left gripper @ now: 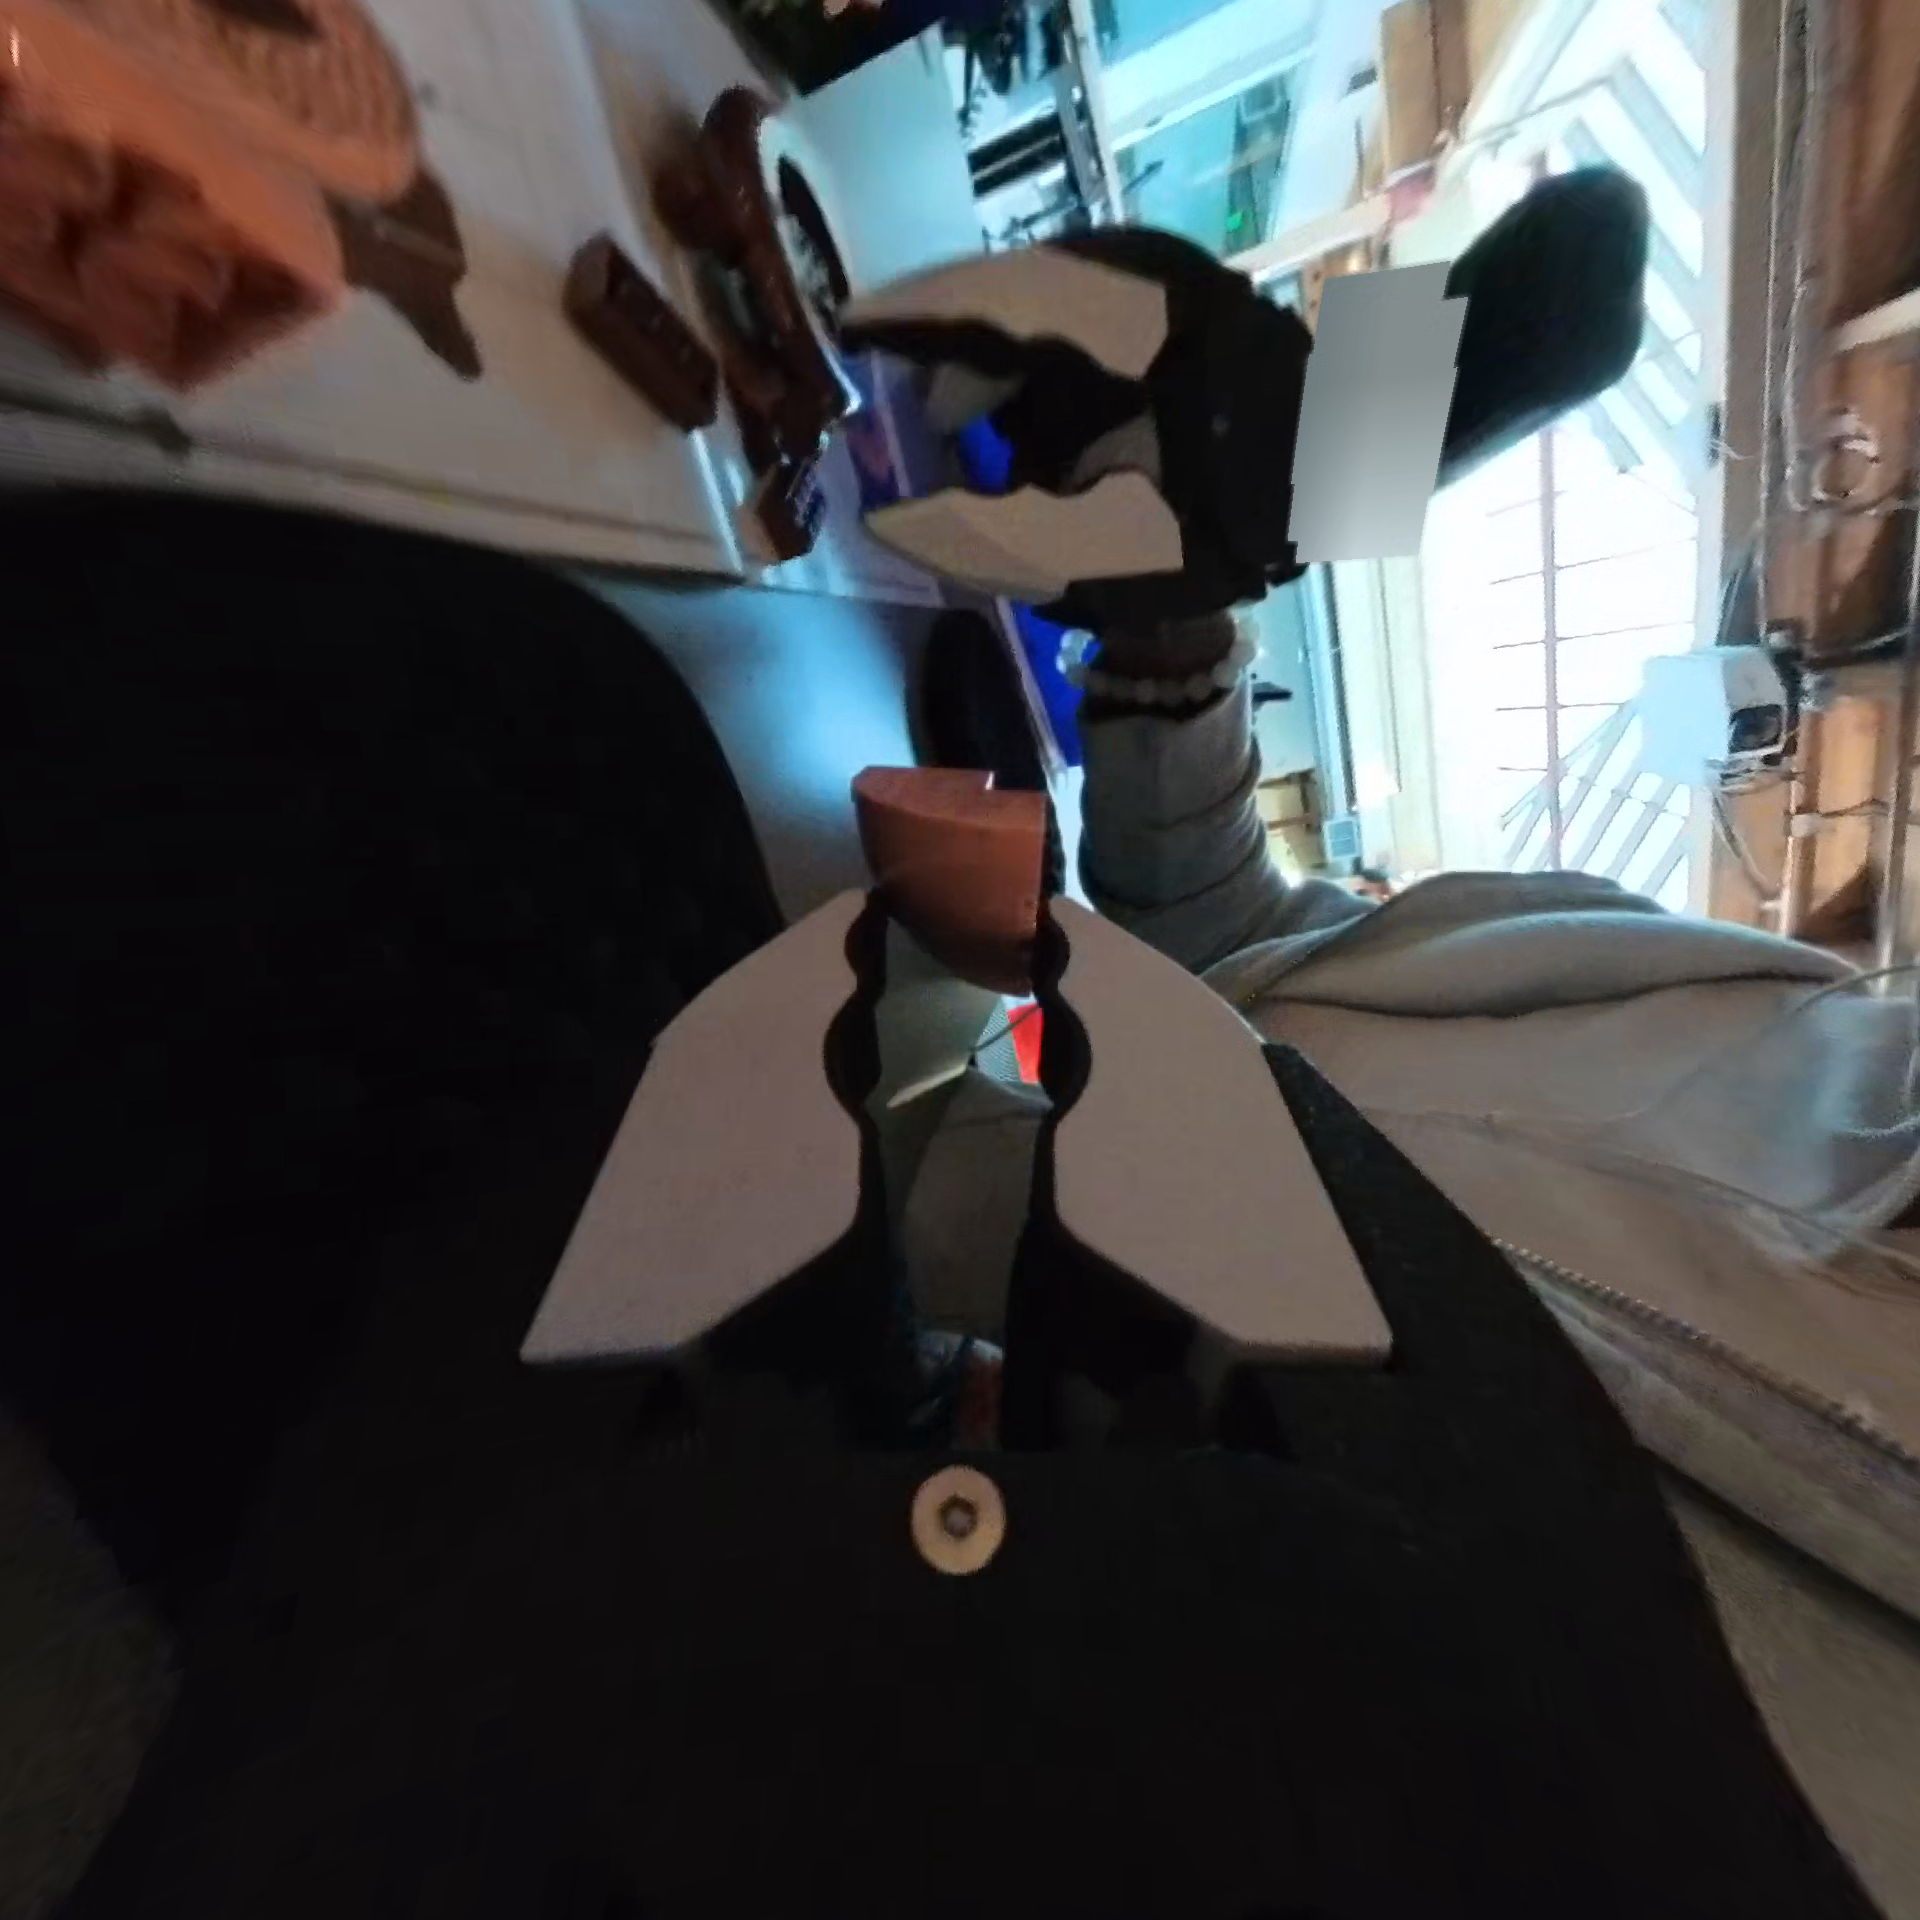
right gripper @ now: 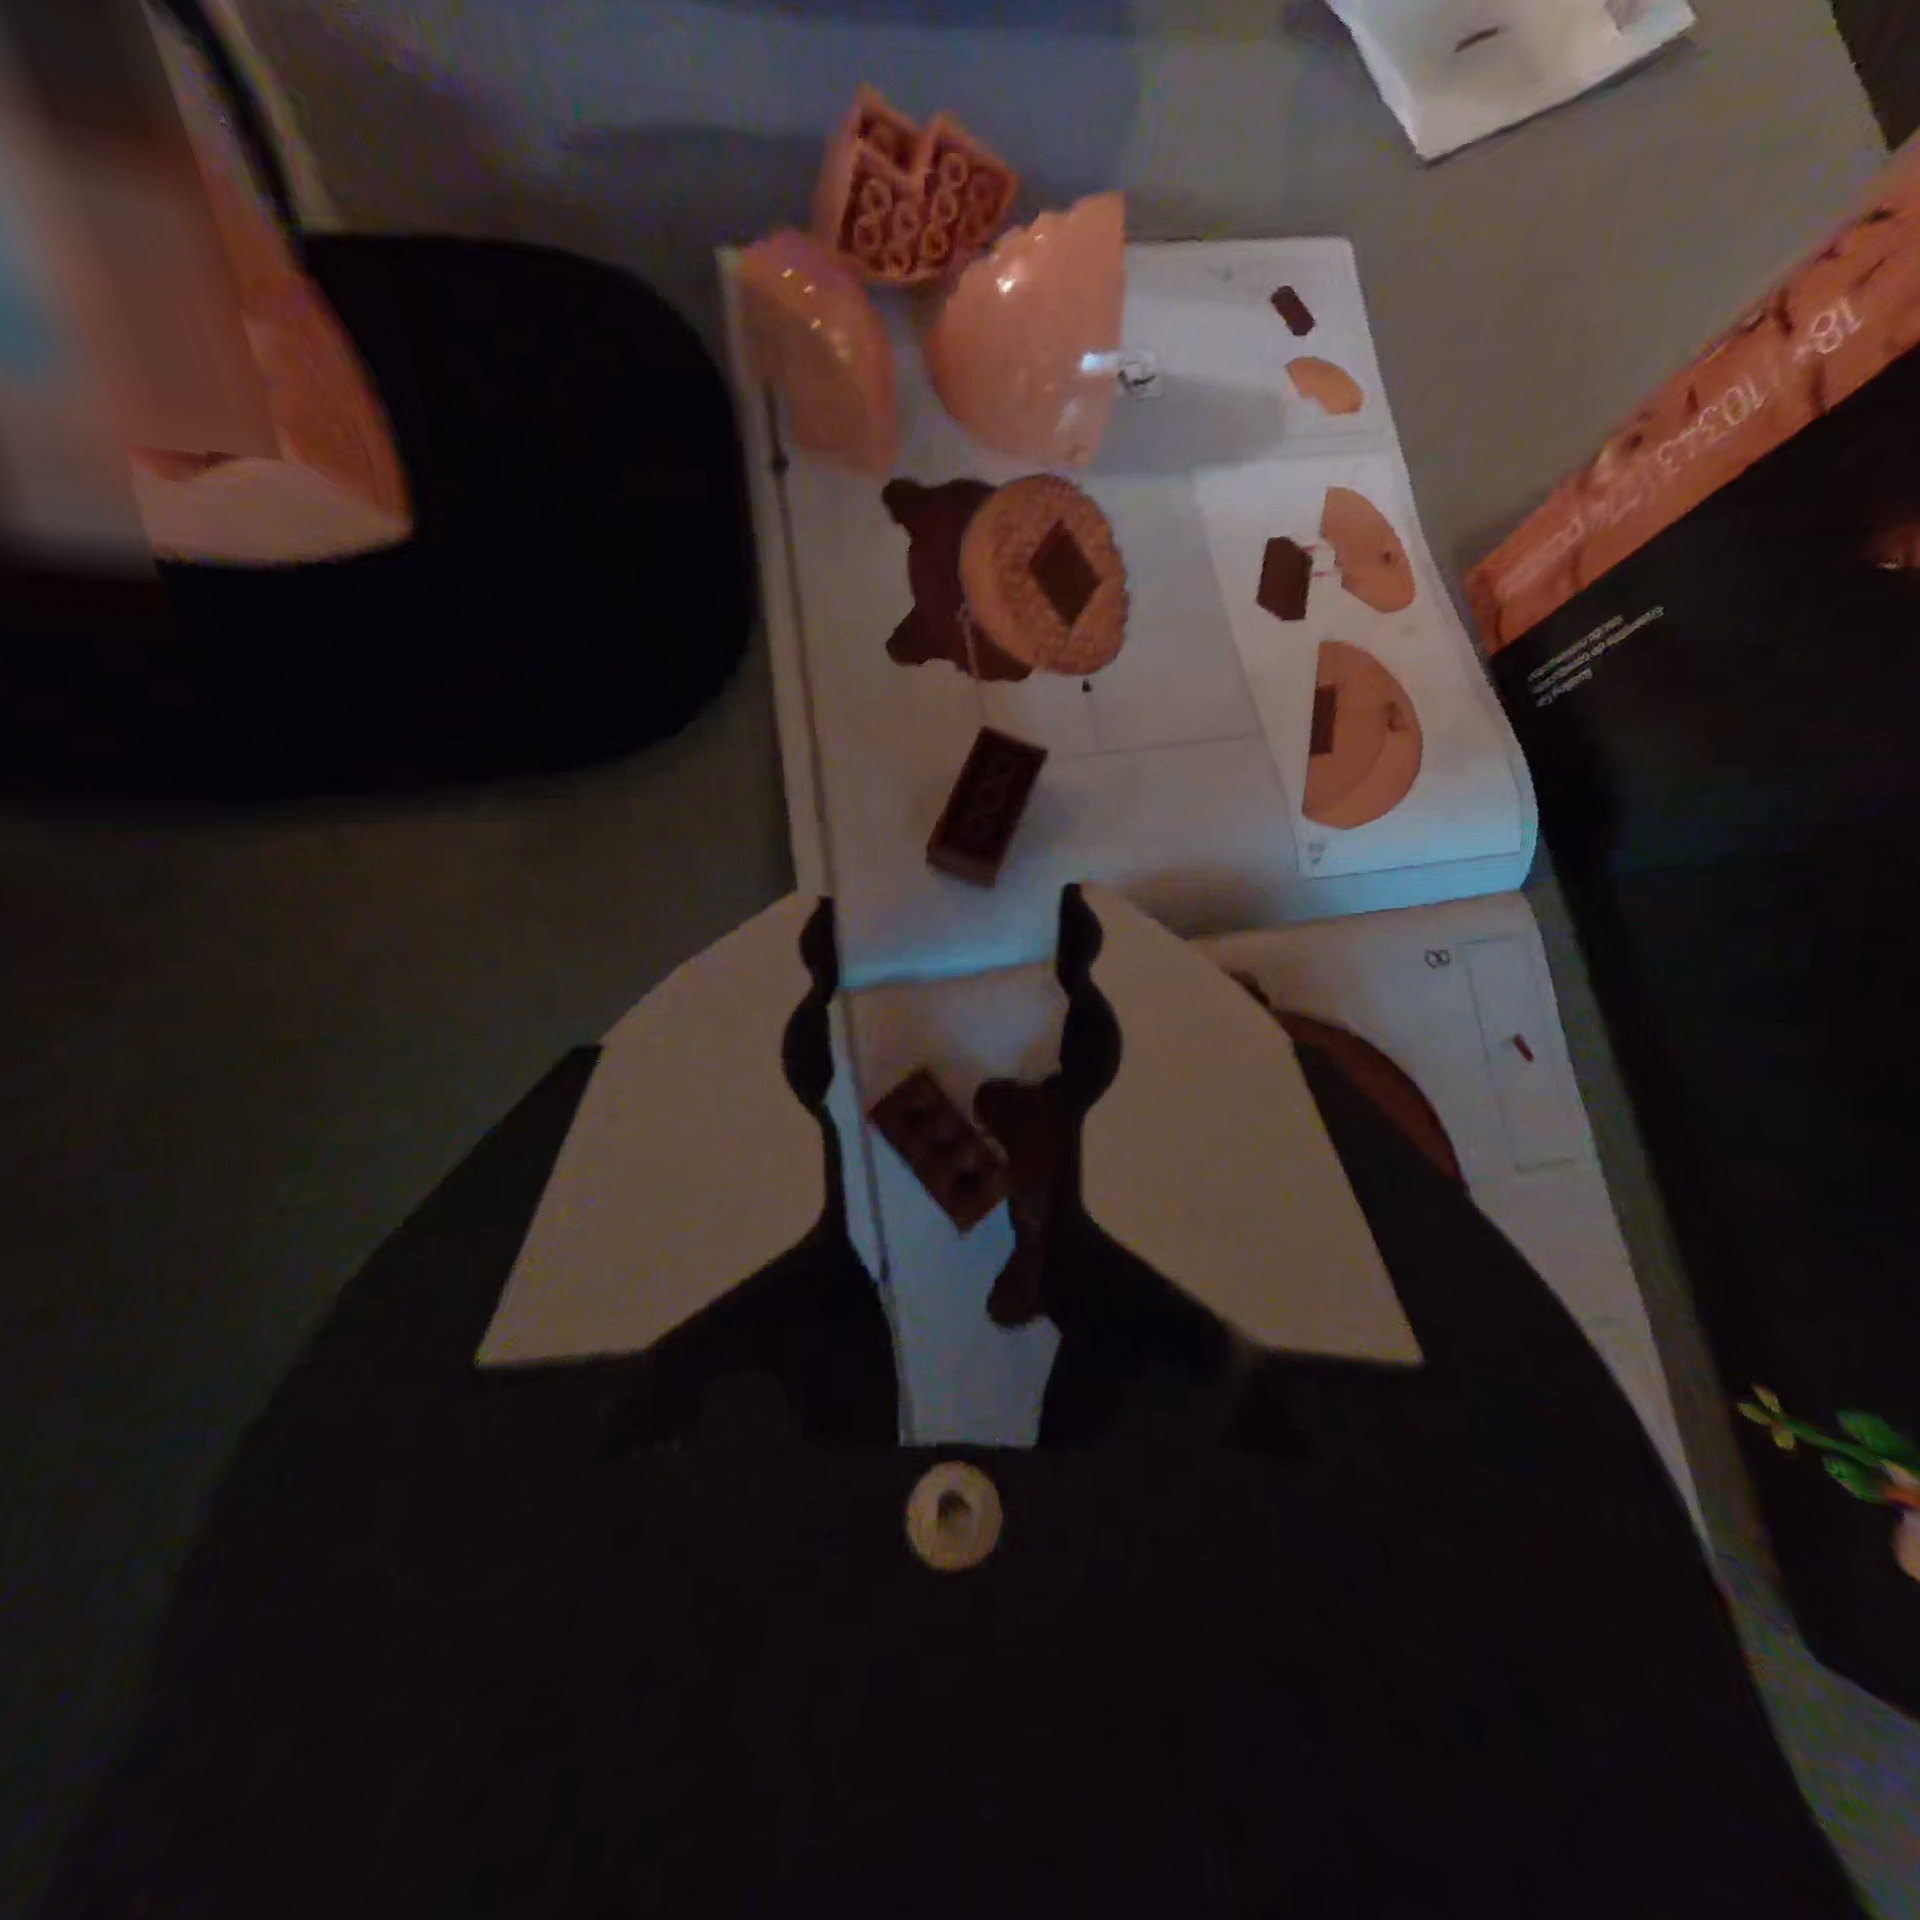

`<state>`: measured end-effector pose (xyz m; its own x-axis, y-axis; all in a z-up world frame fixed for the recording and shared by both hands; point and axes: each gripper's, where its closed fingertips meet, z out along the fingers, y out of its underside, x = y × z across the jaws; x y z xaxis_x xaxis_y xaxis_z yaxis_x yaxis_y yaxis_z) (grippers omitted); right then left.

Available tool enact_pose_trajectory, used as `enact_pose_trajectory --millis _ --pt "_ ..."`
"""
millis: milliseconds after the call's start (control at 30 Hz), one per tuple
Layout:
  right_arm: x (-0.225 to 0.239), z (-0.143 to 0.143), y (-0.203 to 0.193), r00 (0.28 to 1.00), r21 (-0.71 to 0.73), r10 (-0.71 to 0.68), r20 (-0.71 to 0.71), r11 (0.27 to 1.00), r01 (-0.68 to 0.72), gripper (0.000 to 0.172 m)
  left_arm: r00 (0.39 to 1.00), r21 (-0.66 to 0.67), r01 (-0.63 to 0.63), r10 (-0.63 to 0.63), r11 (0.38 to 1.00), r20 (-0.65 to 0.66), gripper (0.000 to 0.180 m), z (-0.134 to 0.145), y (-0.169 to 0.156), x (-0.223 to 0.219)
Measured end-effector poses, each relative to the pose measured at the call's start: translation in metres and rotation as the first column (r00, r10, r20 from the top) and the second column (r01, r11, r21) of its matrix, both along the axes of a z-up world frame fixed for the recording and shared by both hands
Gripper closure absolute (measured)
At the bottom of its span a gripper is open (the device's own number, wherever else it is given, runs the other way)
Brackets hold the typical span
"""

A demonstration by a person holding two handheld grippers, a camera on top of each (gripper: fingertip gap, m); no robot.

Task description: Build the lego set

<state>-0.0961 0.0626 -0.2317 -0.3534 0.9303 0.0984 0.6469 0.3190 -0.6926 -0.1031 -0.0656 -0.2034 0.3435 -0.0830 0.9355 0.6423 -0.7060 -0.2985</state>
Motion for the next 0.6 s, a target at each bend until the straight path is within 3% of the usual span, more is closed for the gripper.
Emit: enact_pose_trajectory --millis 167,333,400,467,533,600 --pt "-0.018 -0.022 0.002 0.991 -0.017 -0.078 0.106 0.997 0.08 0.132 0.998 -0.025 -0.023 0.024 0.999 0.063 0.154 -0.009 0.0 0.007" --pt "-0.025 -0.034 0.003 0.988 0.098 -0.051 0.148 0.995 0.036 0.156 0.996 -0.012 -0.074 0.075 0.997 0.044 0.154 -0.009 0.009 0.003" --pt "-0.026 -0.028 -0.003 0.994 0.121 0.028 0.107 0.992 -0.041 0.156 0.995 -0.012 -0.087 0.088 0.996 0.055 0.154 -0.008 0.014 0.002" --pt "-0.024 -0.002 -0.025 0.982 0.032 0.183 -0.036 0.983 -0.182 0.156 0.993 -0.021 -0.088 0.089 0.996 0.081 0.154 -0.008 0.016 0.003" --pt "-0.009 0.026 -0.054 0.921 -0.033 0.36 -0.146 0.929 -0.369 0.156 0.99 -0.036 -0.086 0.09 0.996 0.108 0.154 -0.01 0.016 0.003" --pt "0.001 0.041 -0.075 0.87 -0.003 0.454 -0.192 0.887 -0.463 0.157 0.986 -0.043 -0.089 0.094 0.995 0.137 0.154 -0.009 0.015 0.004"
